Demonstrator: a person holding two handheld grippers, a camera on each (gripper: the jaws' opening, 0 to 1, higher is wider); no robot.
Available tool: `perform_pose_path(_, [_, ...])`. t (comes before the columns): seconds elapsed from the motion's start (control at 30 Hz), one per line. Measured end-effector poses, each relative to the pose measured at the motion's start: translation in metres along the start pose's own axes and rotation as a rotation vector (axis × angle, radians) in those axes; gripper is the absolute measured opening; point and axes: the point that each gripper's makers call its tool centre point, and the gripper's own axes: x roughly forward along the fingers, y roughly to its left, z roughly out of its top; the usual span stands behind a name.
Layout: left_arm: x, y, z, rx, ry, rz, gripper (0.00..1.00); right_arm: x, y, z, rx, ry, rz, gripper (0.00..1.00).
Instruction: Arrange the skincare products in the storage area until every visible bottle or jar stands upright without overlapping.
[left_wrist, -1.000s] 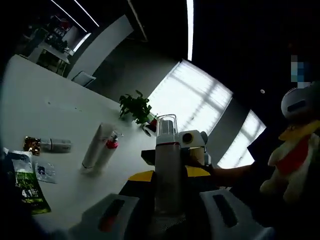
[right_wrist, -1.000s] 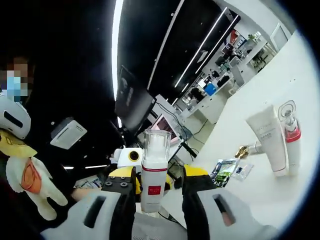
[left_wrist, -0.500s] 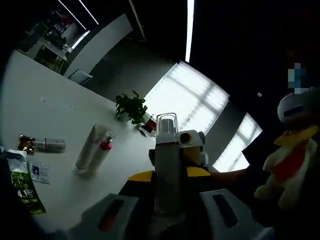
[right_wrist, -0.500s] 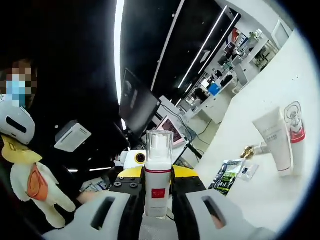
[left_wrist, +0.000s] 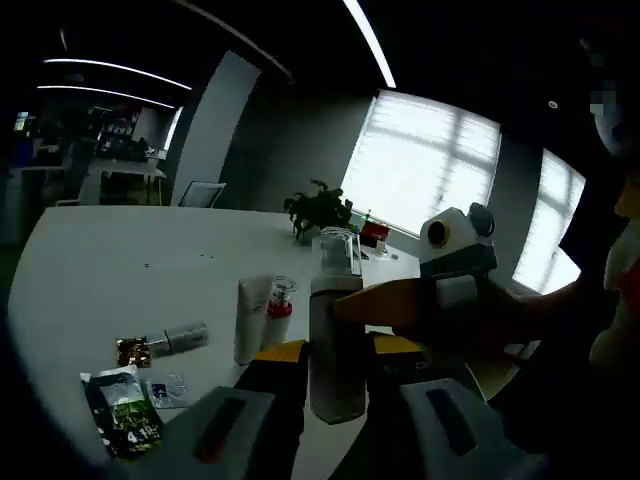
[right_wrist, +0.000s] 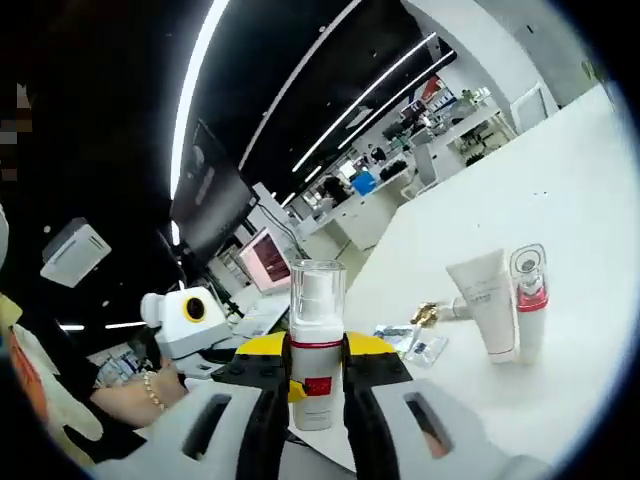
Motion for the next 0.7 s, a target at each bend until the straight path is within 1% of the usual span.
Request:
perform_pose_path(0.07, [0.003,0.002,-0.003,0.036,0.012,0.049,0.25,0.001,-0.006,-0.001,0.011,-0.003,-0.063,0.19])
perform_pose_path(0.1, [0.005,0.003,-0.006,0.087,0.028,0.093,0.25,0.002,-0.009,0.001,-0.007,-0.022,-0.084,0.19])
perform_pose_path(0.13, [0.007,0.002,-0.009,0.111,0.043,0.121,0.25,0.004,-0.008,0.002,-0.028,-0.041,-0.105,0.19])
perform_pose_path(0.17, [0.009,0.003,-0.015,0.138,0.072,0.152,0.25,0.005,-0.006,0.001,-0.027,-0.043,-0.108,0.19])
perform_pose_path(0.2, [0.010,0.003,-0.018,0.142,0.085,0.170,0.26,0.005,-0.002,0.001,-0.024,-0.046,-0.100,0.19])
perform_pose_path(0.23, [0.011,0.003,-0.020,0.146,0.096,0.188,0.26,0.005,0.002,0.002,-0.045,-0.058,-0.103,0.19])
perform_pose_path(0.27, [0.010,0.009,-0.019,0.157,0.068,0.202,0.26,0.005,0.000,0.003,-0.104,-0.060,-0.122,0.19])
perform_pose_path(0.3, [0.010,0.008,-0.020,0.146,0.073,0.197,0.25,0.004,0.001,0.005,-0.164,-0.062,-0.125,0.19])
perform_pose_path(0.37, [0.008,0.011,-0.018,0.121,0.061,0.215,0.25,0.003,0.009,0.006,-0.200,-0.067,-0.123,0.19])
perform_pose_path(0.4, [0.008,0.011,-0.018,0.116,0.059,0.217,0.25,0.002,0.009,0.006,-0.223,-0.064,-0.125,0.19])
perform_pose_path(0.43, [0.008,0.010,-0.018,0.115,0.059,0.194,0.25,0.002,0.009,0.007,-0.244,-0.064,-0.128,0.19])
perform_pose_path(0.47, [0.007,0.011,-0.016,0.106,0.052,0.187,0.24,0.001,0.011,0.008,-0.265,-0.070,-0.127,0.19])
perform_pose_path(0.5, [0.006,0.010,-0.014,0.085,0.039,0.171,0.24,0.001,0.014,0.009,-0.295,-0.079,-0.112,0.19])
perform_pose_path(0.53, [0.007,0.007,-0.014,0.065,0.039,0.152,0.24,0.001,0.016,0.009,-0.317,-0.075,-0.103,0.20])
perform_pose_path(0.57, [0.006,0.004,-0.012,0.040,0.031,0.124,0.24,-0.001,0.016,0.009,-0.322,-0.074,-0.104,0.20])
perform_pose_path(0.63, [0.004,0.005,-0.010,0.036,0.026,0.111,0.24,-0.002,0.025,0.012,-0.362,-0.087,-0.054,0.20])
perform_pose_path(0.67, [0.003,0.004,-0.010,0.033,0.026,0.103,0.24,-0.004,0.025,0.011,-0.371,-0.080,-0.059,0.20])
perform_pose_path(0.7, [0.002,0.003,-0.010,0.035,0.028,0.088,0.24,-0.003,0.027,0.010,-0.387,-0.075,-0.044,0.20])
